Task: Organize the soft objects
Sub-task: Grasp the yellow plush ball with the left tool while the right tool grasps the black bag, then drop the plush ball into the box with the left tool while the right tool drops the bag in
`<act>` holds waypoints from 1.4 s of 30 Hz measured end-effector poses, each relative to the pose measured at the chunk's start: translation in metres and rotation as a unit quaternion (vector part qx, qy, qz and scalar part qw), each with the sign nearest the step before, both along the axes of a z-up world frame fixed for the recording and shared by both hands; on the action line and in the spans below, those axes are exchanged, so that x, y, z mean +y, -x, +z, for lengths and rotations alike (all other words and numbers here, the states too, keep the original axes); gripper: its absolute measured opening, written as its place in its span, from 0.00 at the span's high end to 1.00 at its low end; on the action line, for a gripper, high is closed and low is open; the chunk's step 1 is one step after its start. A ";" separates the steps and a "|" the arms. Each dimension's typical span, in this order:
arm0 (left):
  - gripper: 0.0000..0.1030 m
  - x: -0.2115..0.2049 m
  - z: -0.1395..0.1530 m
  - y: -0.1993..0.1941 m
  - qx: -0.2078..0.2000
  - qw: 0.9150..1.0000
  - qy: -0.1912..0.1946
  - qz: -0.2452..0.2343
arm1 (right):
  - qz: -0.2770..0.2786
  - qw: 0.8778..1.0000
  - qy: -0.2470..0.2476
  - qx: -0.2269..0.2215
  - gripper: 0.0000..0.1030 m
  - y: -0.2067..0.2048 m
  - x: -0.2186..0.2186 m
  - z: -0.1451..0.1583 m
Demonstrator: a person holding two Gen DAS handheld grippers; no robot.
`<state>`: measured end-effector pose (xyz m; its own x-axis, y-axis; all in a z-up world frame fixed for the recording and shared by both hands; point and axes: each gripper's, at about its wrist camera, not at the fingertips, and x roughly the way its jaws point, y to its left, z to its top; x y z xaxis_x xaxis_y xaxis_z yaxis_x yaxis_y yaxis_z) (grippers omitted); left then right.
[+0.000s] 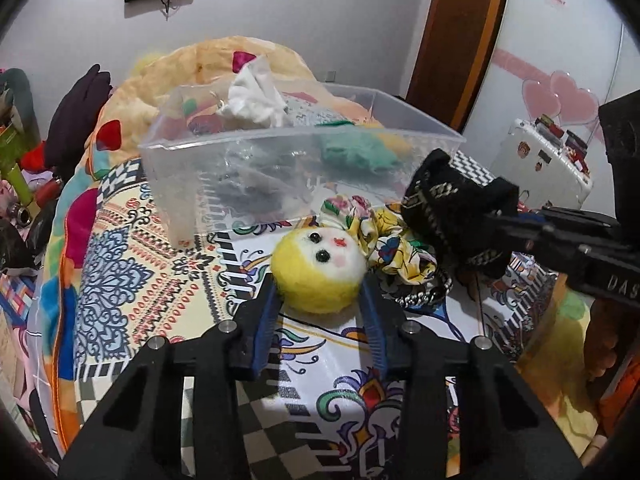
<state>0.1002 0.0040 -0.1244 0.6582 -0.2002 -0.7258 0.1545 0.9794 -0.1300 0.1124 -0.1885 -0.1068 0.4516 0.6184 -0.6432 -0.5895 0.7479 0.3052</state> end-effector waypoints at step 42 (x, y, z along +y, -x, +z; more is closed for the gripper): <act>0.62 0.022 0.037 -0.103 -0.016 1.000 0.000 0.008 | -0.042 0.995 -0.008 -0.091 0.90 -0.083 0.032 0.045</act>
<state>0.2027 0.0257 -0.0870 0.6845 -0.1902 -0.7038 0.1435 0.9816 -0.1257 0.1955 -0.1570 -0.0623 0.6105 0.5835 -0.5356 -0.5717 0.7926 0.2118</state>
